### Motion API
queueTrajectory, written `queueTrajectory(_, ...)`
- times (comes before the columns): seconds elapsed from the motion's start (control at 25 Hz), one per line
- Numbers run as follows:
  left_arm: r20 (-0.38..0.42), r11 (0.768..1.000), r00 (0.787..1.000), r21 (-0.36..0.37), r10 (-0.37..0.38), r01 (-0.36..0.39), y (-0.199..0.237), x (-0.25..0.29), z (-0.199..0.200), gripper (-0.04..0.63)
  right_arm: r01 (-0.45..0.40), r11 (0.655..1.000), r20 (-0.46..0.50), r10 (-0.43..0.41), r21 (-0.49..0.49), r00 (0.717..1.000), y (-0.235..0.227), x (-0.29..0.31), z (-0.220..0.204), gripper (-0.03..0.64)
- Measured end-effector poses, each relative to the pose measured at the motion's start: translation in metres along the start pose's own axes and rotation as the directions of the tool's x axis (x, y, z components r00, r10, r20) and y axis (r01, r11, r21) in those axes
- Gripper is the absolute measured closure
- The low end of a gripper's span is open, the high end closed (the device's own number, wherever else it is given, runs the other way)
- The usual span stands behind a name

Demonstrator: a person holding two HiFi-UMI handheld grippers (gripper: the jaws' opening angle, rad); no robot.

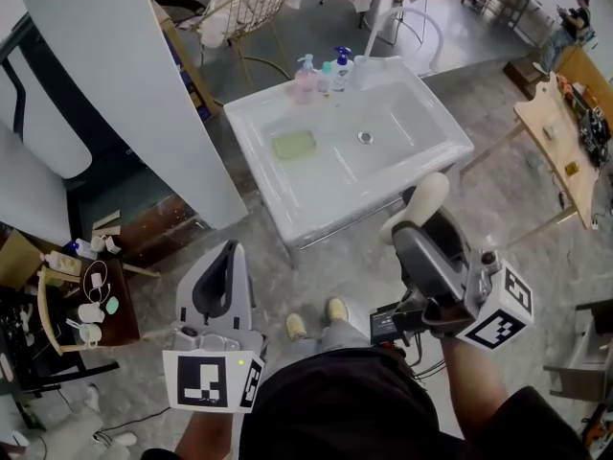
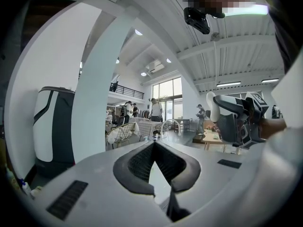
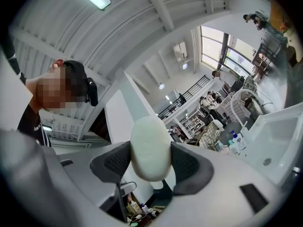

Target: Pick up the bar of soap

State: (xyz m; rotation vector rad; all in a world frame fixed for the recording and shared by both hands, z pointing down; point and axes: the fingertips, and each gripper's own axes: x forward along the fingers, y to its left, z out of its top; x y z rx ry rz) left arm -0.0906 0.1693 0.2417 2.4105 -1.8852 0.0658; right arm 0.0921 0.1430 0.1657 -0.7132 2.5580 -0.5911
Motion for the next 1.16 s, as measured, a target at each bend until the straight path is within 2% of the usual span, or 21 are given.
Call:
queueTrajectory(0.48,0.022,1.0,1.0,0.015,-0.017,0.017,-0.041,0.022,0.018,0.592,-0.037,0.999,0.038,0.037,0.004,0.999,-0.006,-0.02,0.035,0.351)
queueTrajectory(1.16,0.041,0.999,0.999,0.028,-0.034,0.033,-0.06,0.055,0.031,0.592,-0.046,0.999,0.062,0.046,-0.003,0.997,-0.032,-0.023,0.06,0.357)
